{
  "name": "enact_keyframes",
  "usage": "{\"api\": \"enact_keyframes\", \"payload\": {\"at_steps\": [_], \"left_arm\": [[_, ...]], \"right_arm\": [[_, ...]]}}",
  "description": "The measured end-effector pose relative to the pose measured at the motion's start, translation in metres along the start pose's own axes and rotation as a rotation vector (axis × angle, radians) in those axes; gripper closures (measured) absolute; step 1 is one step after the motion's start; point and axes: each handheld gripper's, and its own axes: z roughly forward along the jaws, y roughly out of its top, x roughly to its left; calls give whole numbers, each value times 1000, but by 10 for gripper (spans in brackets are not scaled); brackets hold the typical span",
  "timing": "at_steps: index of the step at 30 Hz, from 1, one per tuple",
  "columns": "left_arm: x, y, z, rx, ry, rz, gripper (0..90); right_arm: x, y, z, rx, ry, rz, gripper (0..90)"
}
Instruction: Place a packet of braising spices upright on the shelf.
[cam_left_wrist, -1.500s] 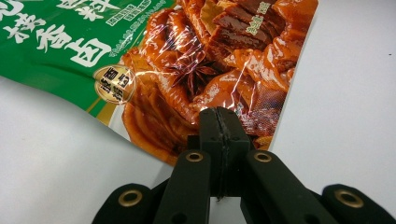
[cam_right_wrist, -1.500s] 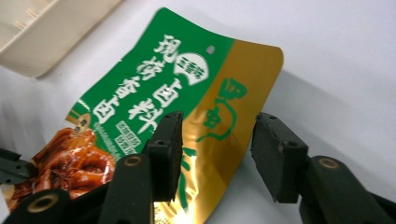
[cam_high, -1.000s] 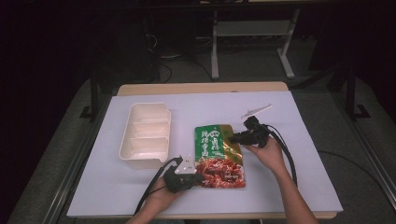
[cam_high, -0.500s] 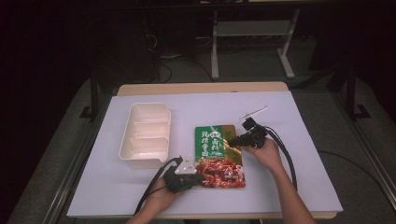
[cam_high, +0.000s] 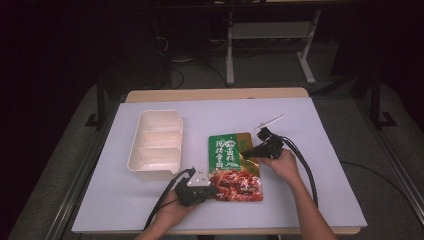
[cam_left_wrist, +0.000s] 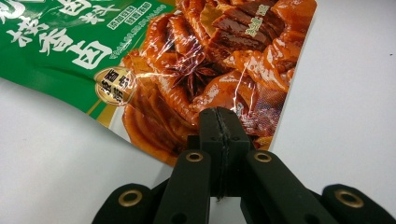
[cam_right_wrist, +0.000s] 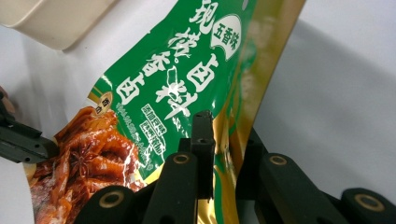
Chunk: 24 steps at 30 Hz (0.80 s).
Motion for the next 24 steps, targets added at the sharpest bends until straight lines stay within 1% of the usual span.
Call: {"api": "enact_keyframes", "payload": {"at_steps": [5, 8, 10, 12, 15, 18, 20, 22, 24], "left_arm": [[0, 0, 0, 0, 0, -1, 897], [0, 0, 0, -1, -1, -1, 896], [0, 0, 0, -2, -1, 2, 896], [0, 0, 0, -3, -2, 5, 896], [1, -1, 0, -5, -5, 3, 895], [1, 0, 0, -3, 0, 2, 882], [2, 0, -1, -6, -4, -7, 869], [2, 0, -3, -4, -5, -5, 855], [2, 0, -5, -10, -11, -10, 840]], "right_arm": [[1, 1, 3, 11, -21, -2, 848], [0, 1, 4, 11, -18, 1, 866], [1, 1, 2, -2, -17, -1, 879], [2, 1, 0, -4, -17, -4, 884], [5, 3, -2, -8, -21, -27, 888], [6, 3, -5, -14, -13, -31, 890], [7, 3, -7, -23, -8, -31, 890], [8, 3, -9, -32, -3, -30, 890], [10, 4, -14, -57, 13, -26, 891]]}}
